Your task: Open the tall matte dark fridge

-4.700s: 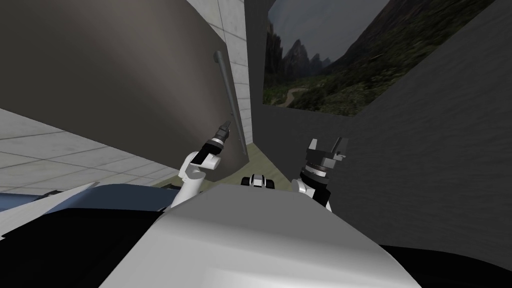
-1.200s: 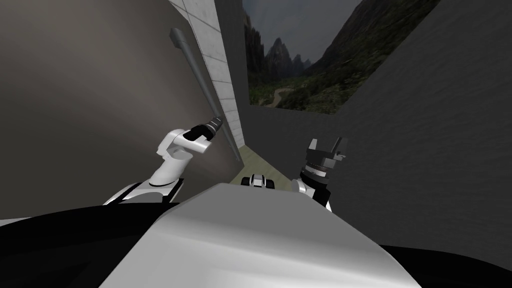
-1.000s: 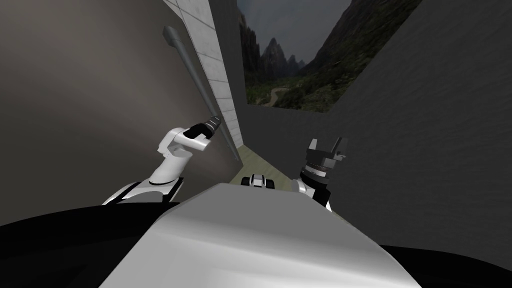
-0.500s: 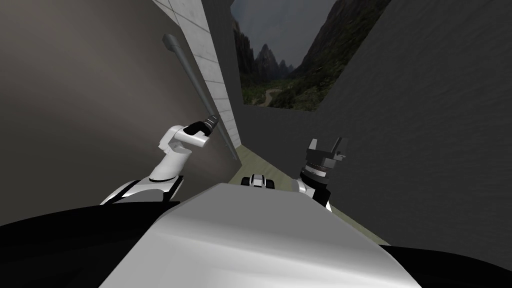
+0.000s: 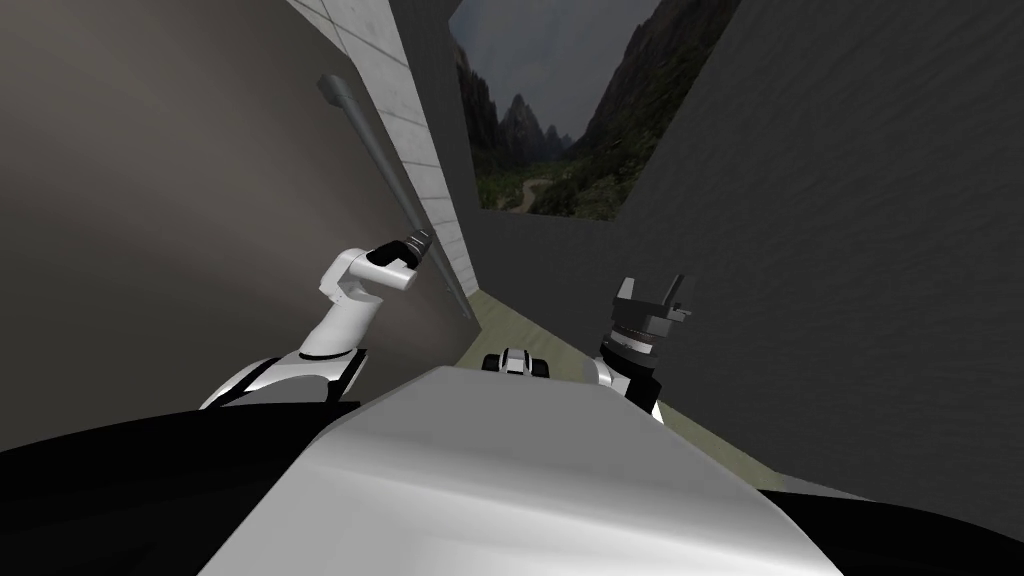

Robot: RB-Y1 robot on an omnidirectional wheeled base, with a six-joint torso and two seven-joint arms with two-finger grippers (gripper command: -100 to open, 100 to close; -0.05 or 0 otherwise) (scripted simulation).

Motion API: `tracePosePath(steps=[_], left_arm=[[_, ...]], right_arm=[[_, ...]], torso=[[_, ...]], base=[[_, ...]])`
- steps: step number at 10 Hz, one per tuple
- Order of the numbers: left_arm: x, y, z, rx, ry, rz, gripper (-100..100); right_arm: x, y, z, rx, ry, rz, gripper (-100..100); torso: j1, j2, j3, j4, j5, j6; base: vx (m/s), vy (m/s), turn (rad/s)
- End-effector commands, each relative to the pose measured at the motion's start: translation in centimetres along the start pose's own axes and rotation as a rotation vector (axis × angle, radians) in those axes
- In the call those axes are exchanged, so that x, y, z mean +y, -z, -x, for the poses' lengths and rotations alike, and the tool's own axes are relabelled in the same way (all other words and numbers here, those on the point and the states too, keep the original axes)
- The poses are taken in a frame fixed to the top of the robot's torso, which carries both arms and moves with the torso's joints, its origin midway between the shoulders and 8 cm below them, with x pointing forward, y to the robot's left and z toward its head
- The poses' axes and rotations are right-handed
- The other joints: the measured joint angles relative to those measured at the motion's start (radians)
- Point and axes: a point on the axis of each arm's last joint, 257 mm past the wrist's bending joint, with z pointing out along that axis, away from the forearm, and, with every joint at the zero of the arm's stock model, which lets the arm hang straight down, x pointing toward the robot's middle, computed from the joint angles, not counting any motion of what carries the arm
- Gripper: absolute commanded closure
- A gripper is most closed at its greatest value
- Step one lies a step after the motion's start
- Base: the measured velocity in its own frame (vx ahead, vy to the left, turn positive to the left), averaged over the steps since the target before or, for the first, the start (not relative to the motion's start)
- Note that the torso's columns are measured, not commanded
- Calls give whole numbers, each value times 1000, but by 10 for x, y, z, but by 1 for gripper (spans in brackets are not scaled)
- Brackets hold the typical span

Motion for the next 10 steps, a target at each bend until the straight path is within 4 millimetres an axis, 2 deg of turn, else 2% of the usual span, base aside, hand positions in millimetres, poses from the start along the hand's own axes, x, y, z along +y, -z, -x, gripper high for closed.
tracePosePath(steps=[1, 2, 4, 5, 10], left_arm=[[-10, 12, -16, 27, -3, -13, 100], [-16, 15, -16, 28, -4, -26, 100], [-24, 30, -34, 56, -5, -33, 100], [-34, 35, -35, 57, -8, -58, 100], [-54, 65, -59, 100, -7, -93, 100]], right_arm=[[0, 0, 0, 0, 0, 0, 0], [0, 0, 0, 0, 0, 0, 0], [0, 0, 0, 0, 0, 0, 0], [0, 0, 0, 0, 0, 0, 0], [0, 0, 0, 0, 0, 0, 0]], torso=[[2, -2, -1, 0, 2, -2], [6, 0, 0, 0, 4, -4], [7, 0, 0, 0, 4, -2], [7, 0, 0, -1, 5, -4], [6, 2, 2, -1, 4, -2]], base=[[94, 35, 221], [95, 7, 106], [101, 28, 161], [81, 16, 86], [68, 15, 114]])
